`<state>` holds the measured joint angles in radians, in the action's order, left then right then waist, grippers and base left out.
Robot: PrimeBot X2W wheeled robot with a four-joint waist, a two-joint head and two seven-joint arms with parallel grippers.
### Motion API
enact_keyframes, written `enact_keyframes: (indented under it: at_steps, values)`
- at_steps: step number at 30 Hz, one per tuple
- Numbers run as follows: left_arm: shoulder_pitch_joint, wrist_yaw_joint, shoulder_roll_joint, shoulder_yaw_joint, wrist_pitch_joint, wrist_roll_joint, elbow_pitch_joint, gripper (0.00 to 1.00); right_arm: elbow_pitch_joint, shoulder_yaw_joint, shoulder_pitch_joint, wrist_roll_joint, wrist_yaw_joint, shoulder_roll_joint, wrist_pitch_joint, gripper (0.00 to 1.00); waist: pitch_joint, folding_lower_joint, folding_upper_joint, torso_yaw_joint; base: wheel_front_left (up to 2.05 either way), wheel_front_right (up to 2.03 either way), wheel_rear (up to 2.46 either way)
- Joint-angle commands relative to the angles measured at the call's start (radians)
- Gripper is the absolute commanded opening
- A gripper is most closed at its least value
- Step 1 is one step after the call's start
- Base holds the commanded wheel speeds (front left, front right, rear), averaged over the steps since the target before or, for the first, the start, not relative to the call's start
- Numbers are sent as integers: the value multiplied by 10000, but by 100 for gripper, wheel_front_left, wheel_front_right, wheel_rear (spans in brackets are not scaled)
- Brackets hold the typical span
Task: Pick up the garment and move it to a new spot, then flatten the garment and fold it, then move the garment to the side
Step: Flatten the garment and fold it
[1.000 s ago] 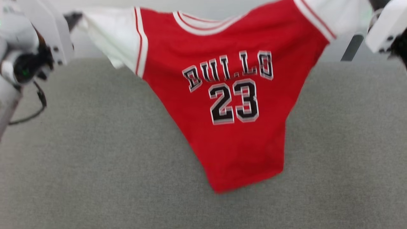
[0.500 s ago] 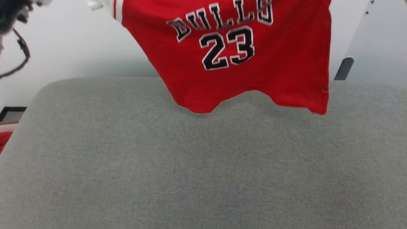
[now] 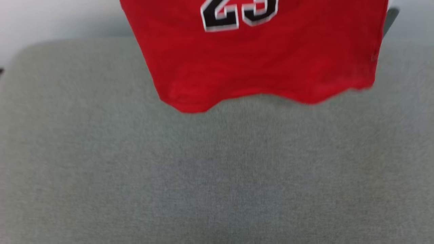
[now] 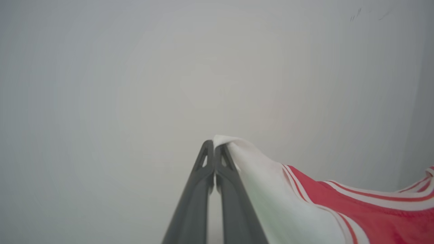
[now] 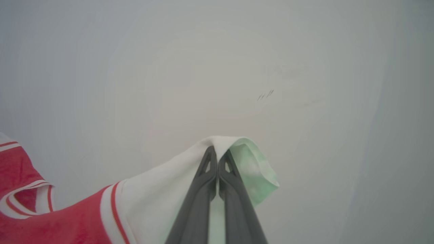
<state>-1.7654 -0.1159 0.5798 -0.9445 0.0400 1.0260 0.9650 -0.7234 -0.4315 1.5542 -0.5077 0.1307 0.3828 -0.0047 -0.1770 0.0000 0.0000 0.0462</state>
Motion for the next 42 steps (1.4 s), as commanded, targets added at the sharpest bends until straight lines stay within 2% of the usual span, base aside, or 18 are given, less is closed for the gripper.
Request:
enact_keyframes:
  at_steps: [1,6,9,12,16,22,27,31,38,40,42]
  values:
    - [-277,-4,-125,32,-289,-155,84,0,-52,-59,386,114,1,71,-388,0,-2198,0,0,-8,0,0,0]
    - [-1585,192,-386,155,-1309,-582,383,0,-322,-211,1467,863,1,230,-1965,0,-4095,0,0,-60,0,0,0]
    - [-2347,312,-636,328,-2188,-759,526,0,-473,118,2200,1605,-1,373,-2522,0,-5010,0,0,59,0,0,0]
    - [-2914,400,-852,593,-2886,-942,439,0,376,721,2586,2622,-1,458,-2607,0,-5710,0,0,340,0,0,0]
    - [-3196,501,-995,1430,-3053,-1278,-289,0,1747,1454,2036,3902,-1,529,-2591,0,-6406,0,0,761,0,0,0]
    - [-1878,636,-1110,3133,-3037,-2216,-1627,0,2224,1992,1219,4542,-1,150,-2597,0,-6930,0,0,1040,0,0,0]
    - [-573,433,-1436,3937,-3041,-2749,-1714,0,2053,1726,592,4219,-2,78,-2598,0,-6607,0,0,1172,0,0,0]
    - [208,172,-1762,4035,-3040,-3049,-1533,0,1773,1086,157,3732,-2,420,-2598,0,-6147,0,0,1305,0,0,0]
    - [2090,-133,-2082,3427,-3023,-2925,-1139,0,1841,278,-1462,2085,-4,1206,-2599,0,-4591,0,0,1374,0,0,0]
    - [2794,-161,-2058,2974,-2825,-2669,-1360,0,2093,135,-2152,1572,-2,1414,-2601,0,-4054,0,0,1327,0,0,0]
    - [3608,-135,-1740,2466,-2619,-2346,-1800,0,2335,-128,-3132,1012,-2,1687,-2599,0,-3451,0,0,1295,0,0,0]
